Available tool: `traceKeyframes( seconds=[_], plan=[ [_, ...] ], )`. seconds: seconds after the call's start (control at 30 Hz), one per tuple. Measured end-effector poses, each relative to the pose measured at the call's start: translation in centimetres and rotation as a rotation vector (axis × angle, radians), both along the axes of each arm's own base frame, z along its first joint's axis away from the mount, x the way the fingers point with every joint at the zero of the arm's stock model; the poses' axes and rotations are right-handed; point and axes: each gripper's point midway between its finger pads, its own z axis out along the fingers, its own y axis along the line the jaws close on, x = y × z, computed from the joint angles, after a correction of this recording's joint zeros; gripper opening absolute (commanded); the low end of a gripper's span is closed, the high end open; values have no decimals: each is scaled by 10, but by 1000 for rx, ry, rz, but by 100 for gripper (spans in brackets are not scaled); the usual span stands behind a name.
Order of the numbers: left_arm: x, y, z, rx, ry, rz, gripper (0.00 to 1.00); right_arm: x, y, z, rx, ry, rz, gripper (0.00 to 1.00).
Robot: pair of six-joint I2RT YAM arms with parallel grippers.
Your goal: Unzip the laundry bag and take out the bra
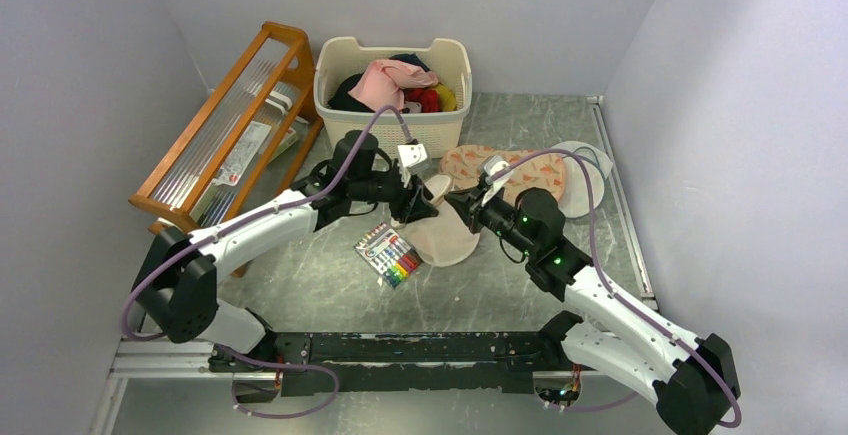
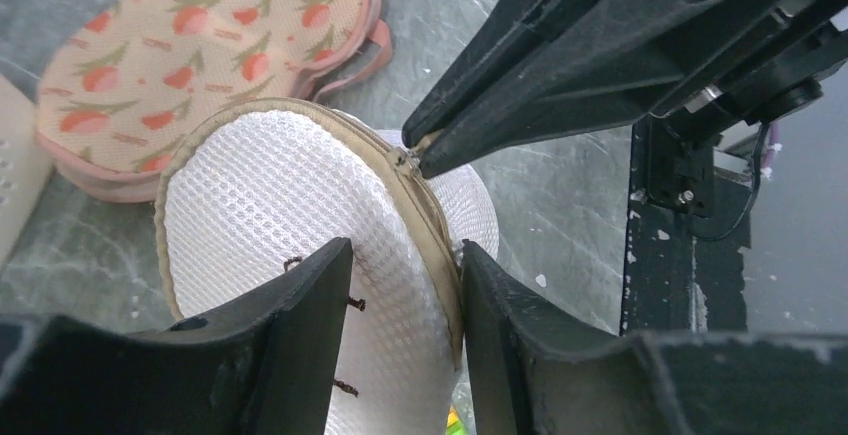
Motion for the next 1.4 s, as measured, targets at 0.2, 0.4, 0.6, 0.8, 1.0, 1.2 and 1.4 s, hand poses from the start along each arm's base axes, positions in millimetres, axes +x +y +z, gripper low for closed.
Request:
traceKeyframes(
  seconds=[0.2,0.4,0.6,0.8,1.0,1.2,1.4],
  plan=[
    [6,-5,-15,39,61,10,16,-7,2,-8,-9,88,23,0],
    [10,-5,-11,48,41,28,7,-9,0,-6,-33,141,11,0],
    [14,-3,-12,60,15,38,7,-1,-14,-15,-41,197,-90,0],
    [17,-1,-9,65,-17,50,7,25,-37,-18,-64,265,-221,0],
    [18,-2,-6,58,-34,47,7,43,-70,-39,-39,412,-308,0],
    [17,-3,-6,54,-34,42,27,39,-73,-41,34,491,-262,0],
    [14,-2,-5,46,3,43,72,22,-62,-15,94,435,-122,0]
  ],
)
